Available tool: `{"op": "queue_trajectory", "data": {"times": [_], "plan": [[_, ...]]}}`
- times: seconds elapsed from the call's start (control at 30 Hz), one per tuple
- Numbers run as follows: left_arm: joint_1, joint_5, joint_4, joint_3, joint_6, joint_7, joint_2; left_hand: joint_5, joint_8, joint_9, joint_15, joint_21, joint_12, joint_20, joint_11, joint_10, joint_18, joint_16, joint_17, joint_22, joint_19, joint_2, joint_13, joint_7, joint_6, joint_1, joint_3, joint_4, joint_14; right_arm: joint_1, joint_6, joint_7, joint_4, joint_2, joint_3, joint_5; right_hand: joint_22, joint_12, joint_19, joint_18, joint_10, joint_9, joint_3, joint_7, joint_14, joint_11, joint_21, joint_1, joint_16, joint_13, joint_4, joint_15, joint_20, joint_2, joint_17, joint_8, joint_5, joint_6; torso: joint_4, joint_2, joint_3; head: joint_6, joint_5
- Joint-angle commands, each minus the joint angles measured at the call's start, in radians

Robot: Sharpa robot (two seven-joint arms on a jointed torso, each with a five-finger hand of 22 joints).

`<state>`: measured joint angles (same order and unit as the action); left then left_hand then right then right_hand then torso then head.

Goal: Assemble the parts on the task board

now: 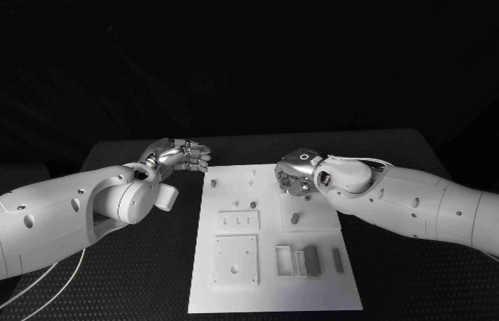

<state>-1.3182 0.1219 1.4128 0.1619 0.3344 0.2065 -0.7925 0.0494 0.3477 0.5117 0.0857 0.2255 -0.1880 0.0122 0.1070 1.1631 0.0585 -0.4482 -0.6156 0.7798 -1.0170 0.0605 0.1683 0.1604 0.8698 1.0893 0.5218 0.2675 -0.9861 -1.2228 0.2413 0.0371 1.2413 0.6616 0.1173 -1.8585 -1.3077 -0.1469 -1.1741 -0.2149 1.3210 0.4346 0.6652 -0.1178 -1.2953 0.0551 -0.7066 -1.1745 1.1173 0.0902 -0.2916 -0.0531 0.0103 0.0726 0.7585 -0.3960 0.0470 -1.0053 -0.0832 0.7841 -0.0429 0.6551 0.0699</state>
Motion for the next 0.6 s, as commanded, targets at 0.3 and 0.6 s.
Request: {"op": "queue_trajectory", "data": {"times": [0.3, 0.6], "plan": [[-0.002, 0.004, 0.003, -0.001, -0.011, 0.007, 0.000, 0.007, -0.005, -0.001, 0.004, -0.004, 0.006, -0.001, 0.006, 0.001, 0.010, 0.006, -0.002, 0.002, 0.000, 0.003, 0.002, 0.007, 0.001, -0.009, -0.001, -0.002, -0.006, -0.019, 0.118, 0.131, 0.036, -0.029, -0.005, -0.103, -0.026, -0.001, 0.004, -0.047, 0.021, 0.005, 0.010, 0.008, 0.004, -0.008, -0.020, 0.005, 0.017, 0.028, 0.000, -0.011, -0.010, 0.006, 0.003, -0.006, 0.003, -0.018, 0.0002, 0.003, -0.0008, -0.019, -0.003], [-0.003, 0.004, 0.002, -0.001, -0.011, 0.007, 0.005, 0.007, -0.005, -0.001, 0.004, -0.004, 0.007, -0.001, 0.006, 0.001, 0.010, 0.007, -0.003, 0.002, 0.000, 0.003, 0.002, 0.007, 0.001, -0.009, 0.000, -0.002, -0.006, -0.023, 0.132, 0.157, 0.000, -0.099, -0.005, -0.181, -0.026, 0.000, 0.004, -0.047, 0.025, 0.006, 0.012, 0.009, 0.004, -0.010, -0.028, 0.005, 0.021, 0.030, 0.000, -0.012, -0.011, 0.011, 0.003, -0.006, 0.003, -0.022, -0.0012, 0.005, -0.0016, -0.032, -0.005]]}}
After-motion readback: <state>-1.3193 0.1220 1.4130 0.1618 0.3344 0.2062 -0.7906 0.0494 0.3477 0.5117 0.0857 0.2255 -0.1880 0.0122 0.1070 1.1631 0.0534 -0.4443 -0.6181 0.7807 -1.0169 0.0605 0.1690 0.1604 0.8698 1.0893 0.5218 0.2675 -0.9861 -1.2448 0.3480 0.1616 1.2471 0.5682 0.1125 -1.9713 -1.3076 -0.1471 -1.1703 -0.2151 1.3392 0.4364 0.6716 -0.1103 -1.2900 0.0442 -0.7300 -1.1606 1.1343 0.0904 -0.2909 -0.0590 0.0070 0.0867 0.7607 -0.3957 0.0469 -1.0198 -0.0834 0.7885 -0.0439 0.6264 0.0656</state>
